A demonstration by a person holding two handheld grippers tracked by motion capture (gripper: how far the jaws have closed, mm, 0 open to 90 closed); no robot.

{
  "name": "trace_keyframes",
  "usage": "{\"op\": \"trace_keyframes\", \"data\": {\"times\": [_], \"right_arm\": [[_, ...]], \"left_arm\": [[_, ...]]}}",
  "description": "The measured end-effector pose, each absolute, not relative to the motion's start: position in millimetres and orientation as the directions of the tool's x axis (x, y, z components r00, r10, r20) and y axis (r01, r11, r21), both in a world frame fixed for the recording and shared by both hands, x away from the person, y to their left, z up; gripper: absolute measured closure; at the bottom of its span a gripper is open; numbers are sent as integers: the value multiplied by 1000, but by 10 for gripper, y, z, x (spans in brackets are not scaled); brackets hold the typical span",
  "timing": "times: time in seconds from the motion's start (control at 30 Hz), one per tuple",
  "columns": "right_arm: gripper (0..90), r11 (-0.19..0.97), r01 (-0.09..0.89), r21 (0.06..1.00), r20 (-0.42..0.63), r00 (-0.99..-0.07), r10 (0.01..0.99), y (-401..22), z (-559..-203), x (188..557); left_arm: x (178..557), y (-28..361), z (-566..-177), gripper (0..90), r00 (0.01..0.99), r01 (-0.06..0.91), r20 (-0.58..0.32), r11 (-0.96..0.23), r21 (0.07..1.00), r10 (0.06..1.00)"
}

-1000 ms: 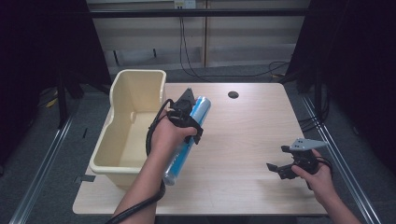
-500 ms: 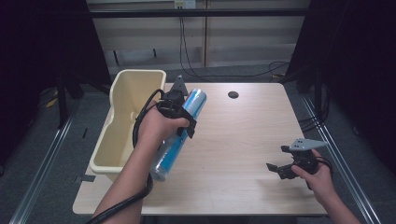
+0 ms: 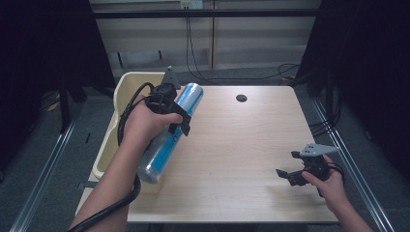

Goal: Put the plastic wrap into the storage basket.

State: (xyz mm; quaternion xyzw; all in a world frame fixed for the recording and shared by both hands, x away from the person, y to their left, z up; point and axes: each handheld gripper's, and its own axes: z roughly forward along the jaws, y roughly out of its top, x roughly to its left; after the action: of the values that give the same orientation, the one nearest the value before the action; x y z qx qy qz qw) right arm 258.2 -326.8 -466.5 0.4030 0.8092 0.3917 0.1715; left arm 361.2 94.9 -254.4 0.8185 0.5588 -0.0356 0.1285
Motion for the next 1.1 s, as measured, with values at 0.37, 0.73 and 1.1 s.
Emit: {"op": "trace_keyframes", "data": {"times": [0.37,0.73,1.1], "right_arm": [[42,365,517,774,42,-617,786,-3270,-4668,2581],[42,361,517,776,42,-614,788,-3271,-4664,2581],[42,366,516,775,39,-616,787,-3262,-4670,2589]], "left_arm": [[3566,1167,-2396,321,329,938,-203,-293,187,922],[3534,1403,-2312,321,300,945,-199,-263,192,933],[3508,1595,-2320,321,251,957,-204,-211,197,946]]}}
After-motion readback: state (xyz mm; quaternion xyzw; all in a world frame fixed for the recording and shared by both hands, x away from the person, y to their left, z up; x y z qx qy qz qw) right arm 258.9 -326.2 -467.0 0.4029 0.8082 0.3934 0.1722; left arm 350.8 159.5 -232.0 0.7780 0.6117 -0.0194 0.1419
